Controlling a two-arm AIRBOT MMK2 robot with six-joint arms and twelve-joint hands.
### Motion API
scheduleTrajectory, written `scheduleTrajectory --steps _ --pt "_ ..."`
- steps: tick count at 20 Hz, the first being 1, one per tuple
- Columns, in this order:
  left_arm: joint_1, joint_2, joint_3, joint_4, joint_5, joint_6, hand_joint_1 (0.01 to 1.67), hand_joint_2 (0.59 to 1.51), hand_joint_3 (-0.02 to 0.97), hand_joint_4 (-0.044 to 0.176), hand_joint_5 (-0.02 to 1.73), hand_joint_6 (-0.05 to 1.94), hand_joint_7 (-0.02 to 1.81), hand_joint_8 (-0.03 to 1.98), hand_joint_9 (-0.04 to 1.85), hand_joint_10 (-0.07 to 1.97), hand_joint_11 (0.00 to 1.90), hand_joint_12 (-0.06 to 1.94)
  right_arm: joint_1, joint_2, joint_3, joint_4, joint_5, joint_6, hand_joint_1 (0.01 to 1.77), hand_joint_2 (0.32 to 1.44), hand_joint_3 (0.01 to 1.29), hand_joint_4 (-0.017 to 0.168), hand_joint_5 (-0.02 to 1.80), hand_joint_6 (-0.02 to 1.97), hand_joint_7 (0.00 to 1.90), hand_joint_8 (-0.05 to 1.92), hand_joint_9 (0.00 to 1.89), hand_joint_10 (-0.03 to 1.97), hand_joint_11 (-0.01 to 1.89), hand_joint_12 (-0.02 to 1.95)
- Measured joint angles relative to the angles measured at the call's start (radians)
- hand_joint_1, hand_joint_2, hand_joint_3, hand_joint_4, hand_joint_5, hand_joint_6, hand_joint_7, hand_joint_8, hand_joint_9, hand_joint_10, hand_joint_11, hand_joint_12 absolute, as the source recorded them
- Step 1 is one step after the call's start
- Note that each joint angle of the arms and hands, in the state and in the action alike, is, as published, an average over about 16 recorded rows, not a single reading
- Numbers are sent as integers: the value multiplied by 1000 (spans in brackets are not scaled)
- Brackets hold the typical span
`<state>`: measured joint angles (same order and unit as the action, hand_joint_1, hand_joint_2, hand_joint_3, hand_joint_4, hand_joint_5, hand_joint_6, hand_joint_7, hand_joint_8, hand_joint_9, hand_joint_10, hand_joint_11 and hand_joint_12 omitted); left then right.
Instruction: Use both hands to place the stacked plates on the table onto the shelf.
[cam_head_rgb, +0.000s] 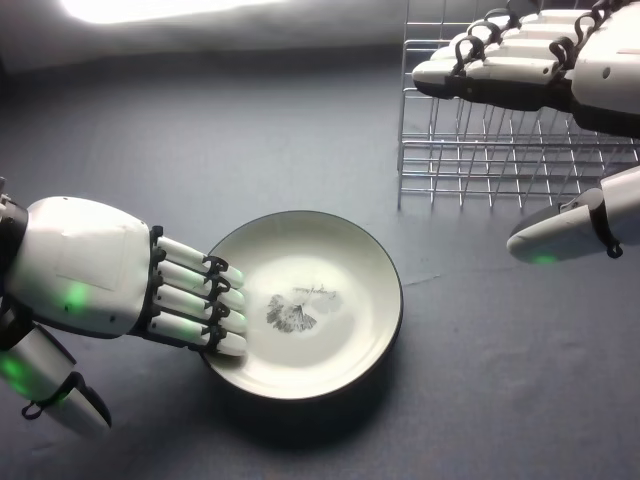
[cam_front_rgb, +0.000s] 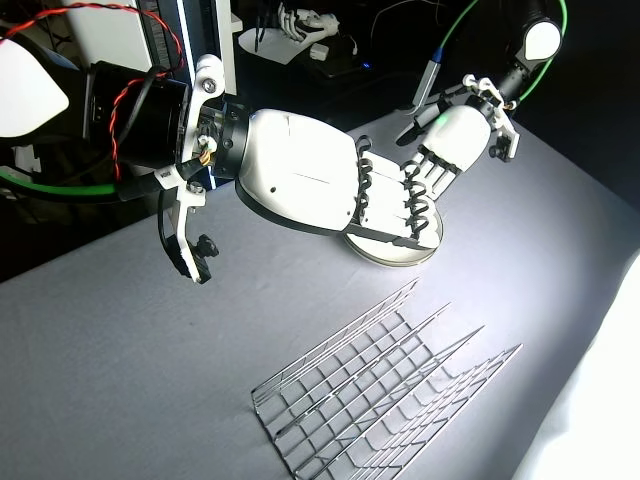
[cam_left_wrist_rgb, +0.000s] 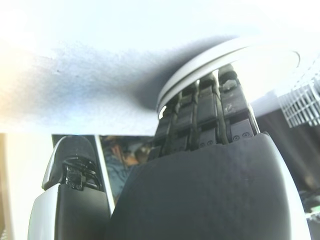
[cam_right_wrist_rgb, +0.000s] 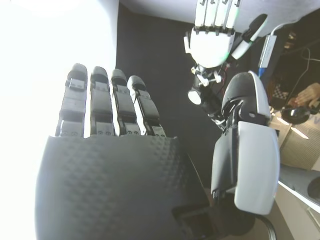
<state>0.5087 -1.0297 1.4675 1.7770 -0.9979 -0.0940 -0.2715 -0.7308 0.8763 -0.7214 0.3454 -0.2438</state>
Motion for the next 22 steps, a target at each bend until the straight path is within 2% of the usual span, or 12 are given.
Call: scheduleTrajectory --steps 10,16,22 --pt "52 -26 15 -40 10 11 15 1193 16 -5 3 -17 4 -12 7 -8 14 3 -2 1 -5 -1 5 0 466 1020 15 -3 15 3 22 -5 22 25 18 9" --pt "76 -43 -15 -82 33 17 15 1194 16 -7 0 -24 -2 -17 0 -11 14 3 -6 2 -9 -2 8 0 500 1017 14 -3 15 2 22 -5 23 26 18 10" --pt "81 -62 -50 -113 64 18 15 1194 16 -7 -2 -27 -5 -20 -2 -6 15 4 -13 4 -12 -3 16 0 650 978 14 -2 19 3 22 -6 22 26 18 9"
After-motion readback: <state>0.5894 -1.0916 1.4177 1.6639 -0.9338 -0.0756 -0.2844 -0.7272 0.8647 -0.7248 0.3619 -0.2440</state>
